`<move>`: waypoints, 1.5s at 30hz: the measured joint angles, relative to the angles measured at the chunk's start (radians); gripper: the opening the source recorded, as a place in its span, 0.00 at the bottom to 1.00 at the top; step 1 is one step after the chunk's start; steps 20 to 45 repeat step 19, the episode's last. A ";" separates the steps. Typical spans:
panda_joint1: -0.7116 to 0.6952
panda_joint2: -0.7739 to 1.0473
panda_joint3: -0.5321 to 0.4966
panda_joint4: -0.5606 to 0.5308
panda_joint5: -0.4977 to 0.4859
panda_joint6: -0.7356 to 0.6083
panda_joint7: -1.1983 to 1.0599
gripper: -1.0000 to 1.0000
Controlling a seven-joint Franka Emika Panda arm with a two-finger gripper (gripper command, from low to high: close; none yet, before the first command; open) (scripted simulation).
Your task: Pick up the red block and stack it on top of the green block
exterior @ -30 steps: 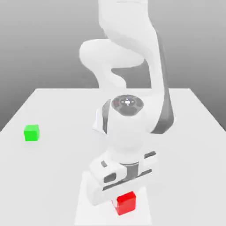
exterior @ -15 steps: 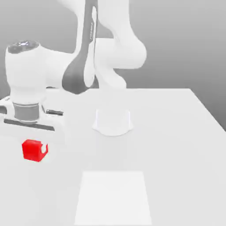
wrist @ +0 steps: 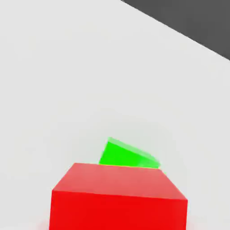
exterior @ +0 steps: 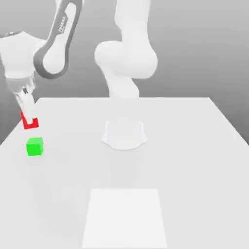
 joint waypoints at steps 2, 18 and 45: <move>0.013 0.025 -0.011 0.000 0.024 0.026 -0.016 0.00; 0.107 0.274 0.011 0.003 0.459 0.225 -0.320 0.00; 0.099 0.285 0.024 0.004 0.484 0.232 -0.338 1.00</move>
